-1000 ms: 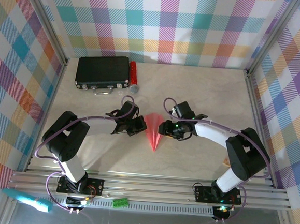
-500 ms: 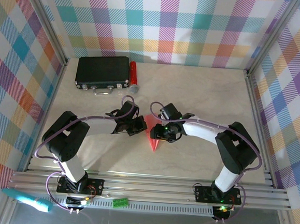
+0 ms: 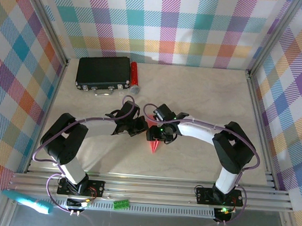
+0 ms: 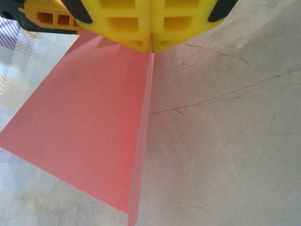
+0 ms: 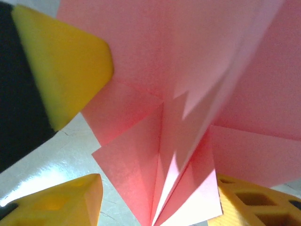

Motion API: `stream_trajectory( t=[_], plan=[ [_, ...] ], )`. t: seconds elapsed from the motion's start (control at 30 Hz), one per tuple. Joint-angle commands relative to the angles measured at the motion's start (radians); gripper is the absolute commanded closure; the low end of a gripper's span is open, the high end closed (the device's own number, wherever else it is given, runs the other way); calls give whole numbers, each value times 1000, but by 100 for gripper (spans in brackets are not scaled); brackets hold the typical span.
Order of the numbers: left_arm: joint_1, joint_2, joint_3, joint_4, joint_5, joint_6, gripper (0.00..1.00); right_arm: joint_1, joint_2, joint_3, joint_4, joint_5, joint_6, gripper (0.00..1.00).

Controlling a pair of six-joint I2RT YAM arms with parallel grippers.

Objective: Fold a paper plane with a square sheet of paper (pick it up from the middle)

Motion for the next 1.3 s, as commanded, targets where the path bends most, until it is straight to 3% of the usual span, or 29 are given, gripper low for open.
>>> stream_trajectory(
  t=[0.0, 0.53, 1.27],
  plan=[
    [8, -24, 25, -20, 20, 6, 98, 9, 31, 34, -29, 13, -25, 41],
    [8, -19, 18, -27, 16, 10, 98, 9, -8, 24, -64, 102, 29, 57],
    [8, -15, 18, -29, 19, 11, 98, 9, -12, -1, -14, 37, 11, 43]
  ],
)
